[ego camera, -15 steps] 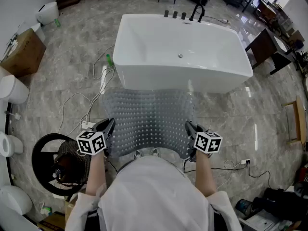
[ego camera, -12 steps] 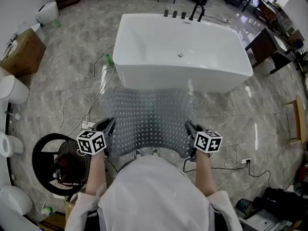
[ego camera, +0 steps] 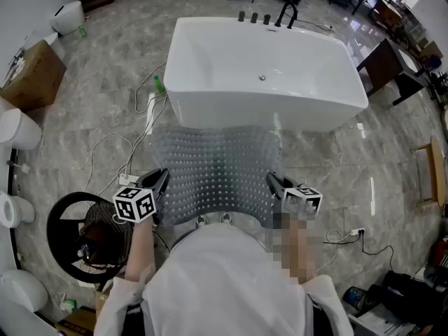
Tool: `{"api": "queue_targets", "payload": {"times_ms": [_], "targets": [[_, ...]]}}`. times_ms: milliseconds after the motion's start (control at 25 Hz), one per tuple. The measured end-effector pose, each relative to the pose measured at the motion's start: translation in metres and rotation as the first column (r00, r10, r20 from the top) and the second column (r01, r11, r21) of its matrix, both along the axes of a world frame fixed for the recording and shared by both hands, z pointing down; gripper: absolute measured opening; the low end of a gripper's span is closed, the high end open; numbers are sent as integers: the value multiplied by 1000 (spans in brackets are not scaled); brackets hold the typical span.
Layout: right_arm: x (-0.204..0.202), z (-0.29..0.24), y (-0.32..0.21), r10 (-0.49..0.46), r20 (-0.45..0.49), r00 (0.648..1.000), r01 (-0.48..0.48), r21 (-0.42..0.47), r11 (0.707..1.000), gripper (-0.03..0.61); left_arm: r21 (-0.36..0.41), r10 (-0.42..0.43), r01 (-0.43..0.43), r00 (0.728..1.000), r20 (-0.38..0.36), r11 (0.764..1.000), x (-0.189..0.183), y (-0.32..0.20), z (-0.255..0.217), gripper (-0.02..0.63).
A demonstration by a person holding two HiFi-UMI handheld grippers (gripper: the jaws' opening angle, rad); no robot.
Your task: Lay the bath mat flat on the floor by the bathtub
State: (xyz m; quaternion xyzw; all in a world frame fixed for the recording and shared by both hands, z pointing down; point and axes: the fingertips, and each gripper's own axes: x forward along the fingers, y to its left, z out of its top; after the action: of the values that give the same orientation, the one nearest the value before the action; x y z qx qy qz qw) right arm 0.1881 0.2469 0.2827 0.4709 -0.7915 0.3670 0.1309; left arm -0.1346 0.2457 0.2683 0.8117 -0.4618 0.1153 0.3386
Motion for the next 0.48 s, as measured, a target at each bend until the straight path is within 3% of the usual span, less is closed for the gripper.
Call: {"api": "queue_targets", "payload": {"times_ms": [480], "targets": [[-5,9,1,57,7,998,-57,-15,998,41,-20,-27,27,1000,-3,999,-21,3,10,44]]}}
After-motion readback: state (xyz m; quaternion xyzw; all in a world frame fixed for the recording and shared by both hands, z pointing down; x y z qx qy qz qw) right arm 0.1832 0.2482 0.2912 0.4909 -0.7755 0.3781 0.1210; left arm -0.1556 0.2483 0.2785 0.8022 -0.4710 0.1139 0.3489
